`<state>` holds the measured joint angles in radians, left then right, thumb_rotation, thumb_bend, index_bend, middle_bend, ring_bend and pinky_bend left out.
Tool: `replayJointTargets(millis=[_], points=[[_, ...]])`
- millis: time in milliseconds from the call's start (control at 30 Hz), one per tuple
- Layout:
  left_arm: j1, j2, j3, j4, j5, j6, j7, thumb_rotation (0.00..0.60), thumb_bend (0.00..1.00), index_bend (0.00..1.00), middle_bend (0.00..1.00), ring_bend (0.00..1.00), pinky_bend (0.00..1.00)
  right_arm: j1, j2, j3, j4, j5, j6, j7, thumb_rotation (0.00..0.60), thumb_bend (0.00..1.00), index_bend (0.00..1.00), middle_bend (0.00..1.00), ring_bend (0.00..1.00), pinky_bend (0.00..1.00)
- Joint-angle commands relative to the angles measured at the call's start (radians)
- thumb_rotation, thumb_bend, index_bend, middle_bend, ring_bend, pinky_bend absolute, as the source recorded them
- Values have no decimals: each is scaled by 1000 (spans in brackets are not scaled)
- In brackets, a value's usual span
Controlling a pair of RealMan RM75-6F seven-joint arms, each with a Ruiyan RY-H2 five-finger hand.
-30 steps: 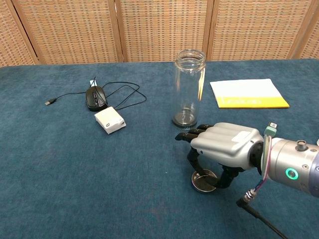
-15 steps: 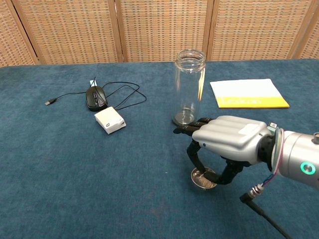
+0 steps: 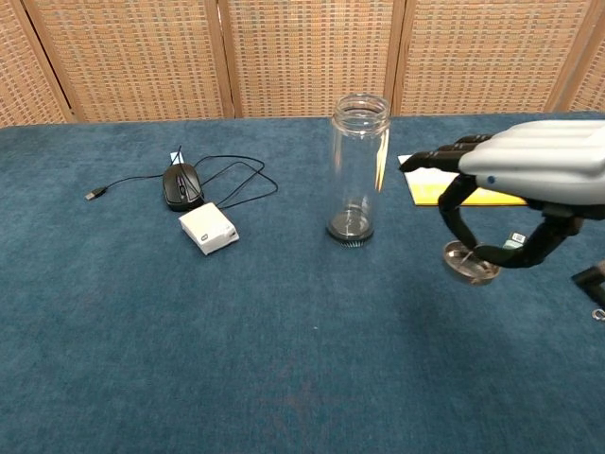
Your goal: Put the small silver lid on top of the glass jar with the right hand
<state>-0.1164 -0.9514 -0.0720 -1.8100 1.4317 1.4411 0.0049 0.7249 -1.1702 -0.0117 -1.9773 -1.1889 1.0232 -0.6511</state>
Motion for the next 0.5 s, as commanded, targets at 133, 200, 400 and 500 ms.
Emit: replayJointTargets(millis=[133,200,400,500], points=[[-1,-3,3,-5,5,1,14,600,113,0,0,0,0,-60,167,-45,-27,-76,21,88,600,592,712,26,0,0],[-1,-5,4,-7,7,1,20,600,113,0,0,0,0,-69,198,-39,-14,-77,28,117,600,592,712,26,0,0],[-2,-10,5,-10,4,-1,35,600,114,0,0,0,0,-57,265,38,51,-55,46,202,600,592,713,29,0,0],[-4,-10,2,-16,2,-1,35,600,113,0,0,0,0,-30,283,101,69,-3,30,258,600,592,713,32,0,0]])
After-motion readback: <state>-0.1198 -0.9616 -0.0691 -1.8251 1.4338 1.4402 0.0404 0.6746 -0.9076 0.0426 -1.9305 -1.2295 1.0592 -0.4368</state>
